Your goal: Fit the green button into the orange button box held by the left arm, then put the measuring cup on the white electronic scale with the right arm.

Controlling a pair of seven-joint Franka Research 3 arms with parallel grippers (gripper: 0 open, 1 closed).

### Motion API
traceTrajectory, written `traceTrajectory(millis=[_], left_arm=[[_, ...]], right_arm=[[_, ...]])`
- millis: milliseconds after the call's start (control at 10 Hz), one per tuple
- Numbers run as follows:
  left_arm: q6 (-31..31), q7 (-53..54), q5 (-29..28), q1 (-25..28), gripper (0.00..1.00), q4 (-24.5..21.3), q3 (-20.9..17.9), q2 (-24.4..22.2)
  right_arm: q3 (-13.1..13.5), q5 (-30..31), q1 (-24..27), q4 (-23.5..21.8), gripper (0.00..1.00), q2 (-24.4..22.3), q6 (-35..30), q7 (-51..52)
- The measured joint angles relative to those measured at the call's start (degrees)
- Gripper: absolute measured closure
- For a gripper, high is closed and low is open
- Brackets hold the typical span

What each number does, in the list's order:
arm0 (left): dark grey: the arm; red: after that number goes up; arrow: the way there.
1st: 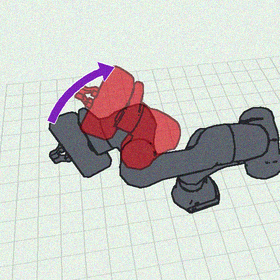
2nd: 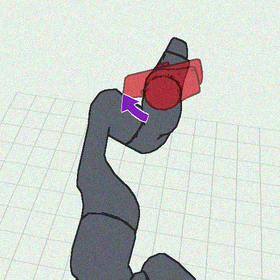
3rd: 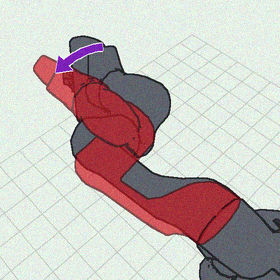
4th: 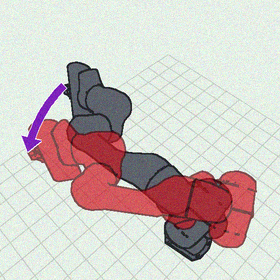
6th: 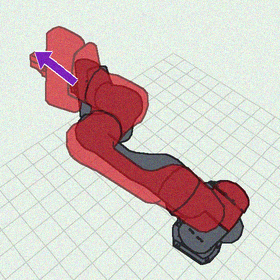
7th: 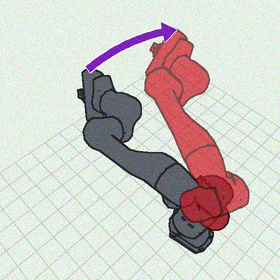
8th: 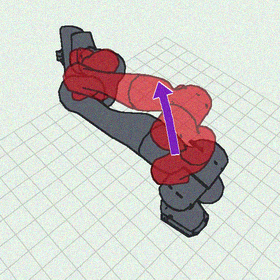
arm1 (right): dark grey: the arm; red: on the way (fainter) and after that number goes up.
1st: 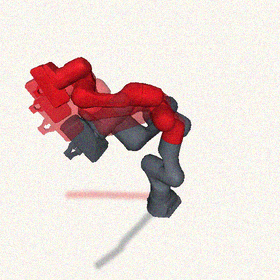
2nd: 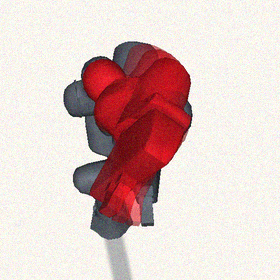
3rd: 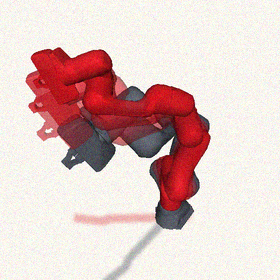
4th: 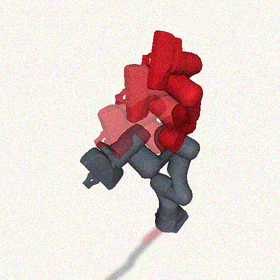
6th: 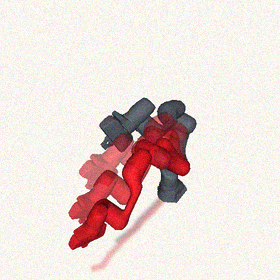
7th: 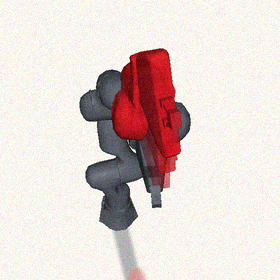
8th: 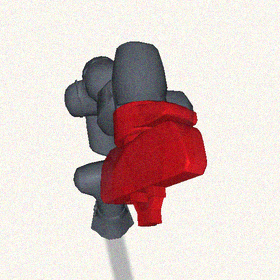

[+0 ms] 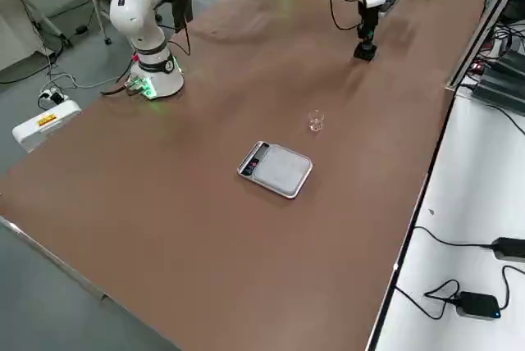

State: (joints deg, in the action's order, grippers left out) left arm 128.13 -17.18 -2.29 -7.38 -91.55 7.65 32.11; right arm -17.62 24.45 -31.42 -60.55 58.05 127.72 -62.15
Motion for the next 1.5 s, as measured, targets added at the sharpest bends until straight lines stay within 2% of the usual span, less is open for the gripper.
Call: traceTrajectory(millis=[300, 700, 900, 1200, 1500], left_arm=[[-2.51, -0.31, 0.01, -1.14, 0.21, 2.86, 0.0, 0.94], [-2.52, -0.31, 0.01, -1.03, 0.21, 3.28, -0.11, 1.37], [-2.52, -0.89, 0.02, -1.85, 0.21, 3.6, 0.0, 1.38], [-4.09, -4.19, 0.03, -3.73, 0.21, 6.04, 0.03, 1.36], [-4.93, -5.74, 0.04, -3.67, 0.21, 6.15, -0.14, 1.46]], right_arm=[[0.01, 0.0, -0.09, 0.0, 0.62, 0.62, 0.08, -0.25], [0.01, 0.0, -0.17, 0.0, 0.61, 0.78, 0.01, -0.63], [0.01, 0.0, -0.22, 0.0, 0.54, 0.81, -0.04, -0.86], [0.01, 0.0, -0.43, 0.0, 0.52, 0.82, -0.04, -1.05], [0.03, 0.0, -0.53, 0.01, 0.46, 0.82, -0.04, -1.17]])
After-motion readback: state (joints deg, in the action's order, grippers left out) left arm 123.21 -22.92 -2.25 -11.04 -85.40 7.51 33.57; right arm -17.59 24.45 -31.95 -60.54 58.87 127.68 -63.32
